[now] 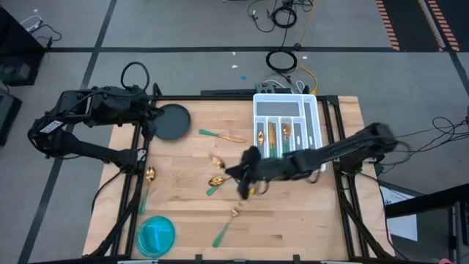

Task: Sort silverware
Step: Put the green spoon on the silverware organizer

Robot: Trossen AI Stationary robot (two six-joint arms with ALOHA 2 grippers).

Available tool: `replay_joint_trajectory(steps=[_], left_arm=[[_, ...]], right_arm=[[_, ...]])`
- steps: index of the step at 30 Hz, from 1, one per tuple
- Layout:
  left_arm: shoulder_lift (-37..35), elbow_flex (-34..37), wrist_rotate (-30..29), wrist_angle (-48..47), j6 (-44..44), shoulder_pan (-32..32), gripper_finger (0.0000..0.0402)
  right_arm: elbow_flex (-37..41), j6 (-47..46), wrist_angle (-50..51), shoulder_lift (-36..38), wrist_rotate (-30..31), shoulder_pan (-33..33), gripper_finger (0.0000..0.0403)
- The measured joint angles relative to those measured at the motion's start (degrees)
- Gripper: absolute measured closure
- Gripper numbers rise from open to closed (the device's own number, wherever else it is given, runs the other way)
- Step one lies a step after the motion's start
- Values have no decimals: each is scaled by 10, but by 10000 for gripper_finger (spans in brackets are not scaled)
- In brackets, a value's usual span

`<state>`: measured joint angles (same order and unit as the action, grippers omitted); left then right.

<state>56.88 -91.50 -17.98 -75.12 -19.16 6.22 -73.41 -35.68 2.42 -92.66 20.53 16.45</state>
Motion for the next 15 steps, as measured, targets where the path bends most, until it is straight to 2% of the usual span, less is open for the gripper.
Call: replay_joint_trajectory(steps=[5,9,12,15], left_arm=[[0,0,0,7,0,0,373],[0,0,0,17,1,0,373],[1,0,4,41,1,0,373],[4,1,32,93,1,0,373]], right_arm=[[264,-73,-436,111,-24,-36,403],[429,-121,-768,129,2,-56,403],[508,-168,-907,126,39,-70,403],[529,-211,-916,129,53,-84,403]])
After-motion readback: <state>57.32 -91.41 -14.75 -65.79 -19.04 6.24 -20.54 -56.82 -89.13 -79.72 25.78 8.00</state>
